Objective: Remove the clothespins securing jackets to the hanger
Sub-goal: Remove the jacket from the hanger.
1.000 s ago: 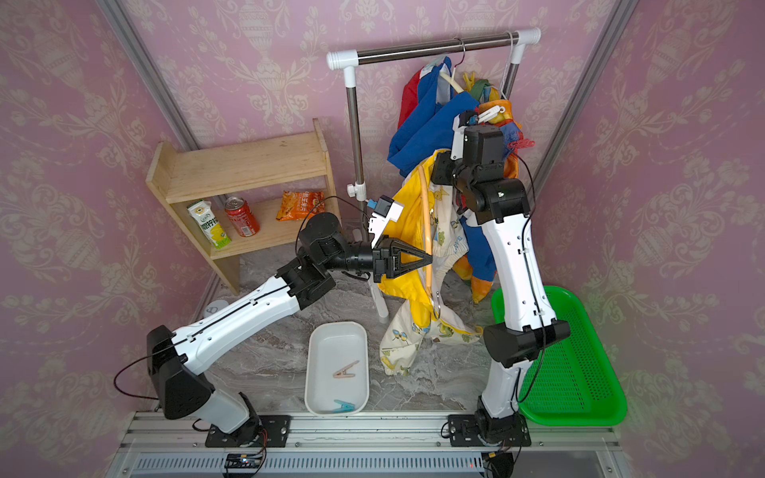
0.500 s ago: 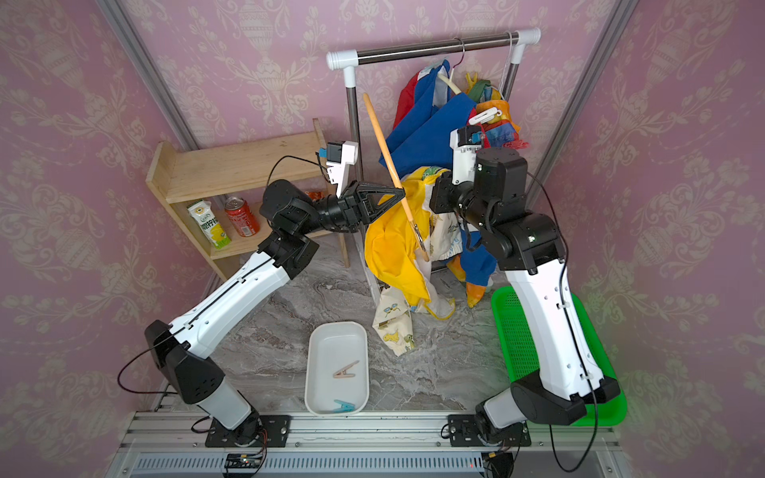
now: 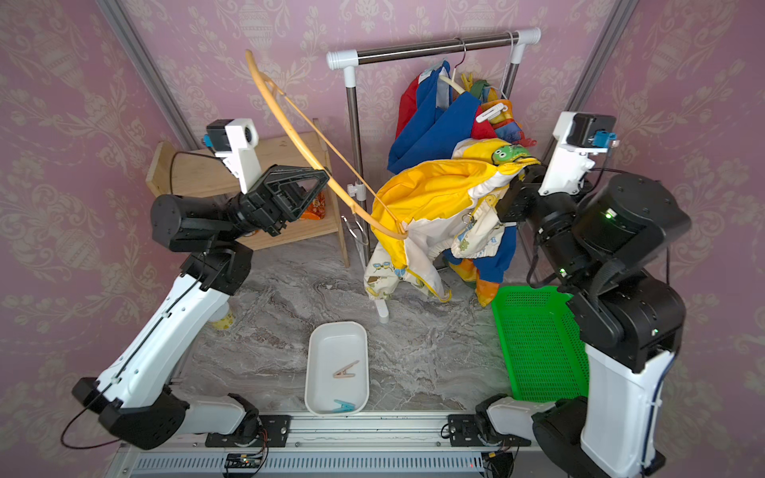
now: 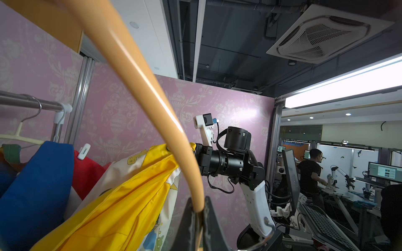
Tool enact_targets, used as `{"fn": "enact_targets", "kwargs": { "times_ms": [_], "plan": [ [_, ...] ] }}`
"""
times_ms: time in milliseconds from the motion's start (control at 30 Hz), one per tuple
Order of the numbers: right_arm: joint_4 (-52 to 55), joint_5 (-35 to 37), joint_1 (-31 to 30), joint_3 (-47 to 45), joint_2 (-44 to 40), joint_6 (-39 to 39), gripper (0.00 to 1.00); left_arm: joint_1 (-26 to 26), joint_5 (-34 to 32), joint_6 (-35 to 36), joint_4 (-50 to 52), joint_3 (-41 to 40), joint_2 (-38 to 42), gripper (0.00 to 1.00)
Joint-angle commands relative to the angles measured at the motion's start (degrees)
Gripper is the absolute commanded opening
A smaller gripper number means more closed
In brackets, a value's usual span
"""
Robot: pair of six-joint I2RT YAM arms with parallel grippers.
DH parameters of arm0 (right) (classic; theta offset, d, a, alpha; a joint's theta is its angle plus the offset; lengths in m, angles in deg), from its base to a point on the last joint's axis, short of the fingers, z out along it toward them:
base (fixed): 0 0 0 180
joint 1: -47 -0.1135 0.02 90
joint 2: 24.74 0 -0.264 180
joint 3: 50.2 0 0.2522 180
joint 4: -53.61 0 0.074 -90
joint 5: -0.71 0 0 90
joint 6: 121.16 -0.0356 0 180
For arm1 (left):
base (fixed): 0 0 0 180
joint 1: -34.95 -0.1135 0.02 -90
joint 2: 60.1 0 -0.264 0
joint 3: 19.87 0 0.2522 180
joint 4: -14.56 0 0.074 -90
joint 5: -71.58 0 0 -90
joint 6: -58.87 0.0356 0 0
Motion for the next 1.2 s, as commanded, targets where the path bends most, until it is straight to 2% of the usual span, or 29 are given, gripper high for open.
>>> {"fn": "enact_targets", "kwargs": {
  "times_ms": [0, 200, 300, 467, 567, 667, 733, 833, 1033, 1167],
  "plan": [
    [-8.6, 5.0, 0.1, 2.5, -4.1, 3.6, 0.00, -0.7, -2.6, 7.7, 4.9, -2.3, 5.1, 0.00],
    [-7.6, 16.2, 0.1, 7.1, -2.3, 14.3, 0.00, -0.8, -3.8, 8.0, 7.1, -4.5, 5.9, 0.00],
    [-6.6, 21.6, 0.1, 7.4, 0.1, 19.9, 0.00, -1.3, -3.8, 5.7, 4.4, -5.3, 4.7, 0.00],
    [-4.3, 23.7, 0.1, 3.5, 1.3, 20.6, 0.00, -1.7, -2.2, -8.6, -14.2, -2.0, -2.5, 0.00],
    [-6.3, 24.9, 0.1, 1.4, 0.4, 21.6, 0.00, -1.9, -2.0, -12.9, -18.3, 1.2, -6.5, 0.00],
    [-8.0, 29.6, 0.1, 3.3, 0.8, 26.8, 0.00, -2.7, -2.8, -18.2, -25.0, 2.2, -8.8, 0.00],
    [-10.1, 33.3, 0.4, 3.2, 0.7, 30.7, 0.00, -3.8, -5.3, -26.6, -35.7, 3.8, -11.3, 0.00],
    [-12.7, 34.0, 1.0, -0.2, -0.7, 30.8, 0.00, -4.4, -10.0, -38.3, -47.1, 11.1, -18.3, 0.00],
    [-8.9, 32.7, 1.9, 0.1, 2.5, 29.5, 0.00, -4.1, -12.2, -46.3, -47.1, 26.4, -28.8, 0.00],
    [-7.8, 32.3, 3.6, -0.6, 3.5, 29.0, 0.00, -4.3, -11.8, -47.6, -45.4, 28.9, -30.9, 0.00]
  ]
}}
